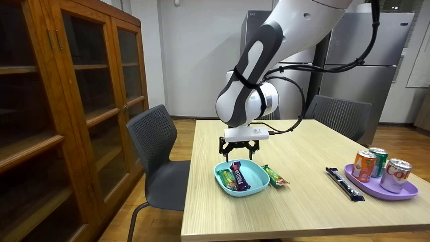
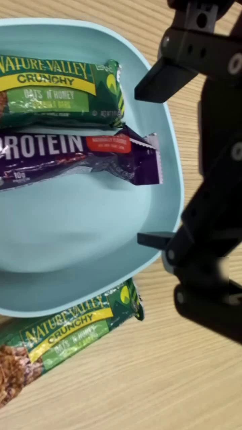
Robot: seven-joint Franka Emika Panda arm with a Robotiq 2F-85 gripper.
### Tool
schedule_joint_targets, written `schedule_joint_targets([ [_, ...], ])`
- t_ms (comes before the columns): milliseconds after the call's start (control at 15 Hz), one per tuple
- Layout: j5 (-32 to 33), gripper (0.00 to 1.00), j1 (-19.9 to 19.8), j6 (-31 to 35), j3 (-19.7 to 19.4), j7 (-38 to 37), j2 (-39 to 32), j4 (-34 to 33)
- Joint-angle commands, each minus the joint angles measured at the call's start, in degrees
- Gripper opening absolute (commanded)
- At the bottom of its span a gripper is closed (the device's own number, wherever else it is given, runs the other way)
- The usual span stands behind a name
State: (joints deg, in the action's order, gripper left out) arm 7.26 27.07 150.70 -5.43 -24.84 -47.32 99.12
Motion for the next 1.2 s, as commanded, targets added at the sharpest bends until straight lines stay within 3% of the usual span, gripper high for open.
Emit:
schedule_joint_targets([
  [0,-0.1,1.0,-1.7,0.1,0.0,-0.2,2.3,0.4],
  [667,-0.5,1.0,-7.4,1.8,0.0,2.3,3.8,2.3],
  [1133,0.6,1.0,-11.9,3.1,0.4,10.3,3.5,4.5],
])
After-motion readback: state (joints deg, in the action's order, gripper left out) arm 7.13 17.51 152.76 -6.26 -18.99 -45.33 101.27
